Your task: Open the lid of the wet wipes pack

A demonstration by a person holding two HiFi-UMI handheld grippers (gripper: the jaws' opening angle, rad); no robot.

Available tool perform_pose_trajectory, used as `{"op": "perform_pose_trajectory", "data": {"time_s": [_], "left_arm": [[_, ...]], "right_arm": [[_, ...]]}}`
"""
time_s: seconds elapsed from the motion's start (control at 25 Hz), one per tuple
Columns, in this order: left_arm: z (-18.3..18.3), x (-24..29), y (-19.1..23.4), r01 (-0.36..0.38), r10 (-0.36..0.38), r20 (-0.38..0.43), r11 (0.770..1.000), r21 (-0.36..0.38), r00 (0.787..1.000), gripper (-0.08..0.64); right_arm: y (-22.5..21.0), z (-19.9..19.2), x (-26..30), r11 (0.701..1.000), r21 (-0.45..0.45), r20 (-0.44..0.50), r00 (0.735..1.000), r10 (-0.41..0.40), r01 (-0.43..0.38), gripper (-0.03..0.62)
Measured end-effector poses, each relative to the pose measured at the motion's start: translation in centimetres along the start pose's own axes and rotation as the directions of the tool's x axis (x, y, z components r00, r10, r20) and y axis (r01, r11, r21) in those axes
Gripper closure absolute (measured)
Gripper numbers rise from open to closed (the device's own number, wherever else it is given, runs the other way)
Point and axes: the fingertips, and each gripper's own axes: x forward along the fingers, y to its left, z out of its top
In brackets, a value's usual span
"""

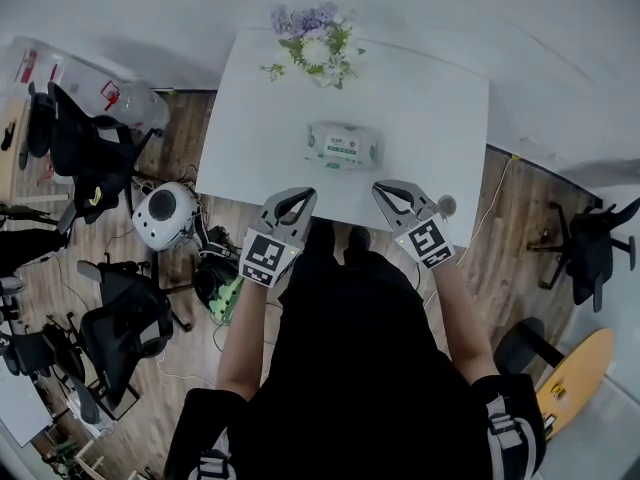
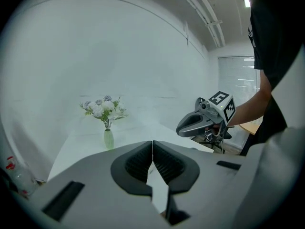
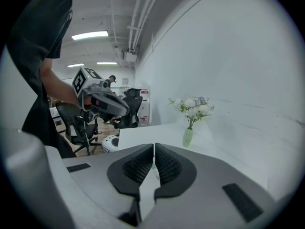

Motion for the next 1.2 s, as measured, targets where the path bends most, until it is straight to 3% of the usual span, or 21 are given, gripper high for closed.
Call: {"op": "perform_pose_trajectory", "data": {"time_s": [0.2, 0.64, 1.2], "left_arm": [[-0.8, 1.6, 3.3, 0.071, -0.071, -0.031, 0.997, 0.016, 0.997, 0.535], [-5.0, 6.8, 8.4, 0.223, -0.217, -0.116, 0.974, 0.044, 0.969, 0.535], [-10.2, 12.8, 10.0, 0.275, -0.276, -0.165, 0.961, -0.028, 0.947, 0.535]], "right_arm": [[-0.9, -1.1, 3.4, 0.997, -0.054, -0.075, 0.996, -0.052, 0.048, 0.534], [-3.0, -4.0, 10.7, 0.992, -0.065, -0.153, 0.981, -0.120, 0.111, 0.471], [-5.1, -8.7, 16.2, 0.990, -0.104, -0.254, 0.960, -0.121, 0.097, 0.434]]}}
